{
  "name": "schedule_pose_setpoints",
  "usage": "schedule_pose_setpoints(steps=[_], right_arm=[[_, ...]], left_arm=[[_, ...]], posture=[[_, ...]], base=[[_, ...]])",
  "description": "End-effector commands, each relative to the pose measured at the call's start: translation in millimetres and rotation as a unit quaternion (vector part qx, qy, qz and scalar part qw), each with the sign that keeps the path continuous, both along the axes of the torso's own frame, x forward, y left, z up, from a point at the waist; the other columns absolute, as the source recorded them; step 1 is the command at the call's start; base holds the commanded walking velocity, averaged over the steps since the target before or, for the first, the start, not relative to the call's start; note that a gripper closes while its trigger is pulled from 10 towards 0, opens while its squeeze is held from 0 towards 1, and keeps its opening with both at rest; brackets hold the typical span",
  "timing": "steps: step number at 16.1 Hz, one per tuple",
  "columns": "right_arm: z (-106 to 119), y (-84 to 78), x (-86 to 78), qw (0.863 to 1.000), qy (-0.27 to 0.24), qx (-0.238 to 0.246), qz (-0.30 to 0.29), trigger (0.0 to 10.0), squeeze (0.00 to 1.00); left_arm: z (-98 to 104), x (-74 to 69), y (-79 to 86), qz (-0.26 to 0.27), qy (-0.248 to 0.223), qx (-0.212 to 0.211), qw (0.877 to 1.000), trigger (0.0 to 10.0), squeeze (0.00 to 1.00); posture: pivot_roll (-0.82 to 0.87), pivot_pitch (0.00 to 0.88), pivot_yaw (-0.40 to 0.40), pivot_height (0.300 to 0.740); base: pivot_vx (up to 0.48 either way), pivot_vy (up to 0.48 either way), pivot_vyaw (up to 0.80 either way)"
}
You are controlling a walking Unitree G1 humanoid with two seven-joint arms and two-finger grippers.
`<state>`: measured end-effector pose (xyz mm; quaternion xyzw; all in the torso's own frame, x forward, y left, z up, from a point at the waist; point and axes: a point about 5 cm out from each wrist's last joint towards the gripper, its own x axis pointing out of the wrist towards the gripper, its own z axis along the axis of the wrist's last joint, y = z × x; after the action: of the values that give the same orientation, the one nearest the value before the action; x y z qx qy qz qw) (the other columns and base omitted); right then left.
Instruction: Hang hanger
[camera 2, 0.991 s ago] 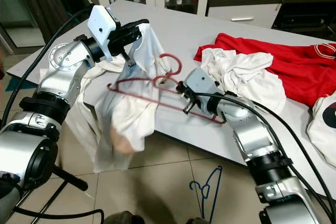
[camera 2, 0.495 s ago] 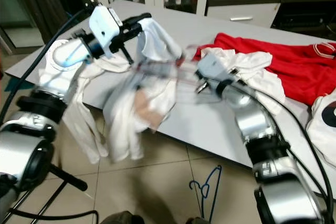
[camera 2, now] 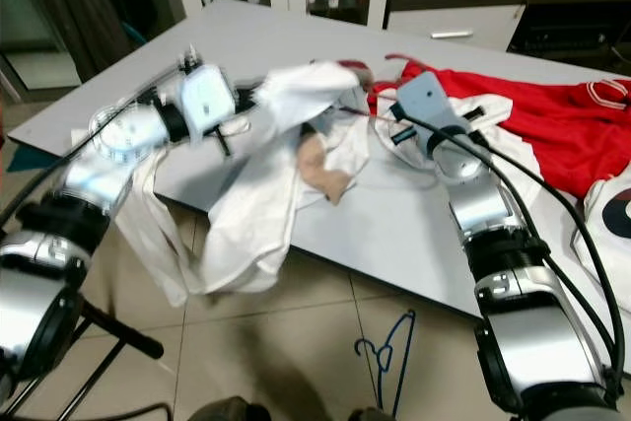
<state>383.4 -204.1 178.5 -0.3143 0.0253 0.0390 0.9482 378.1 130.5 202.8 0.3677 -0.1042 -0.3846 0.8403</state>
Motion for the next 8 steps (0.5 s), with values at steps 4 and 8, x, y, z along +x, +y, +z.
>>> schedule_pose_setpoints(steps=[4, 8], right_arm=[[-15.6, -1.1, -2.2, 0.999, 0.025, -0.024, 0.007, 10.0, 0.00], [-22.8, 9.6, -4.0, 0.998, 0.041, -0.014, 0.052, 10.0, 0.00]], left_arm=[[-71.4, -3.7, 25.1, 0.164, 0.192, -0.030, 0.967, 10.0, 0.00], [-87.4, -11.9, 10.6, 0.169, 0.243, -0.122, 0.947, 10.0, 1.00]], posture=[[-0.02, 0.000, 0.035, 0.740], [-0.02, 0.000, 0.035, 0.740]], base=[[0.000, 0.000, 0.00], [0.000, 0.000, 0.00]])
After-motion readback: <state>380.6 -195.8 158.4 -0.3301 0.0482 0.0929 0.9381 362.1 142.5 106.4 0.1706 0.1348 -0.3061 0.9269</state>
